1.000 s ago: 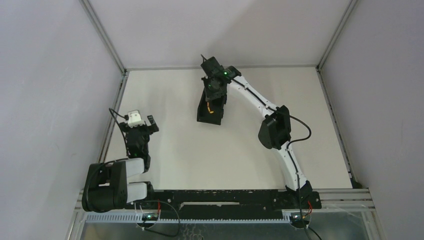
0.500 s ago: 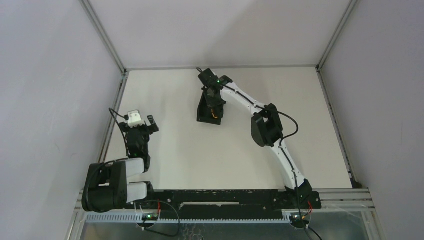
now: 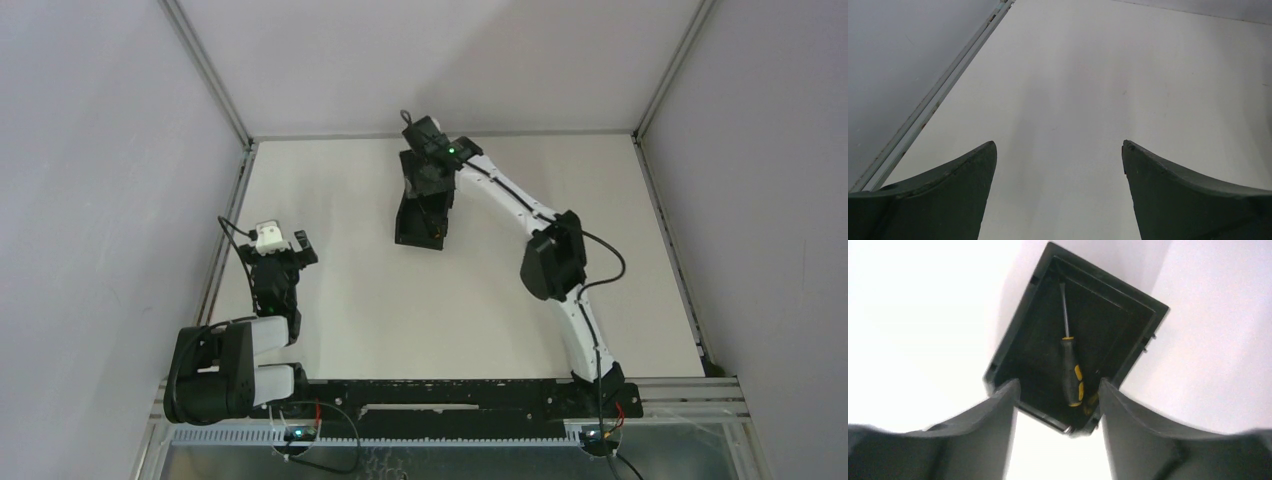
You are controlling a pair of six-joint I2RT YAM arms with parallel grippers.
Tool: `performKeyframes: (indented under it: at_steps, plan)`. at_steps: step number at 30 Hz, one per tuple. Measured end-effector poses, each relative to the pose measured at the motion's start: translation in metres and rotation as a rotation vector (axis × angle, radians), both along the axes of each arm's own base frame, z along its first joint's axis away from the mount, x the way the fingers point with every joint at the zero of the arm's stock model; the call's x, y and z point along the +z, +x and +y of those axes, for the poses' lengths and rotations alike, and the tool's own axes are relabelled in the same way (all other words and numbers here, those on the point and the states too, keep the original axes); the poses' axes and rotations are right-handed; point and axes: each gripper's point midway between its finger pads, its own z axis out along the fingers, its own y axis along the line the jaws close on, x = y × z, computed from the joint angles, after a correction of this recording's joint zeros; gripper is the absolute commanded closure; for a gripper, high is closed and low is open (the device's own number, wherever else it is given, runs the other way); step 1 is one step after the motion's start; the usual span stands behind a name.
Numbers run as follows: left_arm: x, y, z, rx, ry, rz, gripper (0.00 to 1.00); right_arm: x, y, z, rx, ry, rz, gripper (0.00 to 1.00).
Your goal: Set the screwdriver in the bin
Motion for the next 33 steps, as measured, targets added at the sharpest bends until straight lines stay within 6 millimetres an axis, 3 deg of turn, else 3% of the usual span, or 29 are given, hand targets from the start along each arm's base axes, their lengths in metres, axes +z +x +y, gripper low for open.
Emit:
performKeyframes:
  at_steps: [1,4,8,11,13,17,24,33]
  plan:
    - [0.000,0.000,0.000,0.000,0.000,0.000,0.00,0.013,-0.001,-0.001,-0.001,0.017,-0.020,0.01]
    - [0.000,0.000,0.000,0.000,0.000,0.000,0.00,0.066,-0.011,-0.008,0.005,0.084,-0.099,0.00]
    - [0.000,0.000,0.000,0.000,0.000,0.000,0.00,0.123,-0.035,-0.020,0.032,0.181,-0.186,0.00]
    - [0.000,0.000,0.000,0.000,0.000,0.000,0.00,0.147,-0.054,-0.033,0.047,0.243,-0.241,0.00]
    - [0.000,0.000,0.000,0.000,0.000,0.000,0.00,0.151,-0.068,-0.047,0.050,0.277,-0.272,0.00]
    - [0.000,0.000,0.000,0.000,0.000,0.000,0.00,0.124,-0.103,-0.085,0.034,0.309,-0.281,0.00]
    - [0.000,0.000,0.000,0.000,0.000,0.000,0.00,0.060,-0.127,-0.163,-0.130,0.279,-0.270,0.00]
    - [0.000,0.000,0.000,0.000,0.000,0.000,0.00,-0.004,-0.170,-0.226,-0.280,0.322,-0.312,0.00]
